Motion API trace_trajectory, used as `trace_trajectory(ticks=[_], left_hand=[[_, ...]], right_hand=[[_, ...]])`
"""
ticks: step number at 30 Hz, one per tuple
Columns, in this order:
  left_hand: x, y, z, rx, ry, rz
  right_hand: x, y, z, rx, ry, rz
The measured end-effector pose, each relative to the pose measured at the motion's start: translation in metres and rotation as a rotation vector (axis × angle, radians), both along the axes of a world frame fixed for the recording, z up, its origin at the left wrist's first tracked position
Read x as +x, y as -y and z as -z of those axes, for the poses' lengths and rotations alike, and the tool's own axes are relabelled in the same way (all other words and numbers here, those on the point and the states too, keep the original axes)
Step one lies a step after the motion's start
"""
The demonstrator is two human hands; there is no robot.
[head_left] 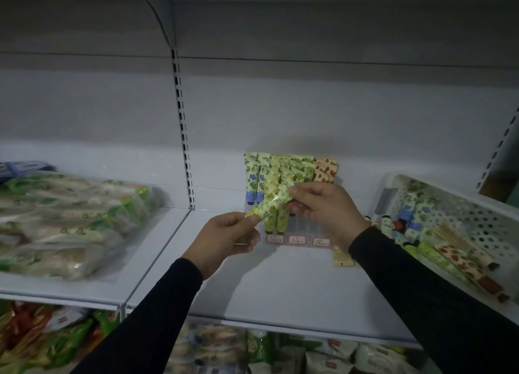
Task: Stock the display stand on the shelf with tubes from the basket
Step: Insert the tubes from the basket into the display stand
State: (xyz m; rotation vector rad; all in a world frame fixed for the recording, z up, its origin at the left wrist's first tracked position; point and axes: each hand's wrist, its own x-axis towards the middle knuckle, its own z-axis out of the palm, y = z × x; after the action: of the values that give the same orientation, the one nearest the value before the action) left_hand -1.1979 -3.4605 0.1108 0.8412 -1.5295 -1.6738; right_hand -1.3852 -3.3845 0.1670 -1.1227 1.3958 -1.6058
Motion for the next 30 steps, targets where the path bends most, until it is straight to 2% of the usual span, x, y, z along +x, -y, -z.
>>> trace_trajectory(ticks=[2, 5, 7, 11, 14, 16, 19, 30], left_hand=[[-0.002, 0.001, 0.002, -0.028, 0.03, 0.013], [-0.006, 0.005, 0.011, -0.135, 0.14, 0.01], [-0.004, 0.013, 0.02, -0.305, 0.308, -0.064], [0.007, 0.029, 0.04, -0.682, 0.804, -0.272], [0.008, 0.036, 0.058, -0.889, 0.997, -0.214], [0.006, 0.039, 0.069, -0.963, 1.055, -0.156], [0.005, 0.043, 0.074, -0.965, 1.095, -0.127], [0.005, 0.046, 0.077, -0.965, 1.075, -0.143]], right_hand=[[-0.001, 0.0, 0.0, -0.014, -0.038, 0.025], [-0.009, -0.004, -0.004, -0.044, -0.243, 0.157], [-0.021, -0.006, -0.009, -0.076, -0.36, 0.257], [-0.049, -0.01, -0.023, -0.101, -0.593, 0.396], [-0.062, -0.009, -0.029, -0.12, -0.698, 0.458], [-0.066, -0.005, -0.03, -0.131, -0.756, 0.481], [-0.066, 0.005, -0.029, -0.145, -0.814, 0.489], [-0.059, 0.033, -0.014, -0.133, -0.903, 0.527]])
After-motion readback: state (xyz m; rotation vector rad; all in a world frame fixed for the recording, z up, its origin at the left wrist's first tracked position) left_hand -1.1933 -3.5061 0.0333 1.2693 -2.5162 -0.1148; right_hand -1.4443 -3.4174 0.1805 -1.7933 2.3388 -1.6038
